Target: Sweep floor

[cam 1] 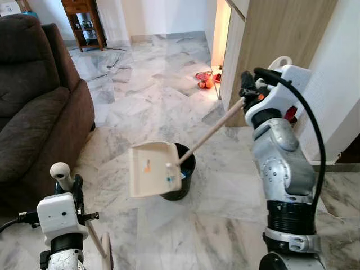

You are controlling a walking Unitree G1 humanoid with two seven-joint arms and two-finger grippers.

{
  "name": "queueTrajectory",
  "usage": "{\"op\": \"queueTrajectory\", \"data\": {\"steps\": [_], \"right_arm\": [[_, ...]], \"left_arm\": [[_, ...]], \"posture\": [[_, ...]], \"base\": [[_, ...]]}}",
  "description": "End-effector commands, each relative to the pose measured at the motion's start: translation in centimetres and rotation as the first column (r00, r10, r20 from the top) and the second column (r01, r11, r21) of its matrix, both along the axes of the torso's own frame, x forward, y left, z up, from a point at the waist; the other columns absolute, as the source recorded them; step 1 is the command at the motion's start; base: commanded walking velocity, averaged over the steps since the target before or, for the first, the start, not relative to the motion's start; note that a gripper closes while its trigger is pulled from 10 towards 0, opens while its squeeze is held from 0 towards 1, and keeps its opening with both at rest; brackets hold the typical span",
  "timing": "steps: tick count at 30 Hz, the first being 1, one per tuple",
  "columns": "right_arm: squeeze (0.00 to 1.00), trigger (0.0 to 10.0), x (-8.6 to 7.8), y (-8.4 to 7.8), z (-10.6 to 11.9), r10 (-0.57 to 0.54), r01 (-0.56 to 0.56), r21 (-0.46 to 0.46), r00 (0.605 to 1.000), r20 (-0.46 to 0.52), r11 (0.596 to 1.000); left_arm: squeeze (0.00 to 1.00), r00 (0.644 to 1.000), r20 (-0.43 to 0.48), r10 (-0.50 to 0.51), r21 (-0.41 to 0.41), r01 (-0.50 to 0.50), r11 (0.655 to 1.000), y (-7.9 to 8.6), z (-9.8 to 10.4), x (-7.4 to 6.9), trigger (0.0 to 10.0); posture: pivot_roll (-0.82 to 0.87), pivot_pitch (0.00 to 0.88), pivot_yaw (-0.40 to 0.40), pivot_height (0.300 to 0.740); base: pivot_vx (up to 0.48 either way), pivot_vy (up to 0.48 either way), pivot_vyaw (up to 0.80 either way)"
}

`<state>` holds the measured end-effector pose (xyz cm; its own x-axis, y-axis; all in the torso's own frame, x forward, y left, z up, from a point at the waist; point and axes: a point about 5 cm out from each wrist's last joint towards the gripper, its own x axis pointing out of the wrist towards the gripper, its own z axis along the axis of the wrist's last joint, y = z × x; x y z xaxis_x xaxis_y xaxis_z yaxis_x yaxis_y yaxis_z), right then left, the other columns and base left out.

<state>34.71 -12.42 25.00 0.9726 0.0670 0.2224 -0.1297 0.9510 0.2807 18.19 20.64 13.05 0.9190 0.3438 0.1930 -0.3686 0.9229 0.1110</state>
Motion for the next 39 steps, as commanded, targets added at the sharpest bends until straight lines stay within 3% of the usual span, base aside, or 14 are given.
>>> {"op": "queueTrajectory", "data": {"steps": [1, 10, 39], "right_arm": [[0.00, 10.0, -0.1, 0.9, 2.1, 0.030, -0.033, 0.039, 0.995, 0.095, 0.999], [0.00, 10.0, 0.1, 1.4, 1.9, 0.019, -0.024, 0.034, 0.991, 0.133, 0.999], [0.00, 10.0, 0.1, 2.3, 2.0, 0.049, -0.052, 0.017, 0.987, 0.152, 0.998]], "left_arm": [[0.00, 0.999, 0.045, 0.031, 0.042, -0.033, 0.999, 0.6, 1.0, -0.3, 10.0], [0.00, 0.998, 0.046, 0.043, 0.056, -0.045, 0.997, 0.7, 1.1, -0.4, 10.0], [0.00, 0.998, 0.054, 0.045, 0.065, -0.048, 0.997, 0.7, 1.2, -0.3, 10.0]], "posture": [[-0.01, 0.076, 0.086, 0.740], [0.00, 0.081, 0.086, 0.740], [-0.01, 0.059, 0.087, 0.740]], "base": [[0.000, 0.000, 0.00], [0.000, 0.000, 0.00], [0.256, 0.000, 0.00]]}}
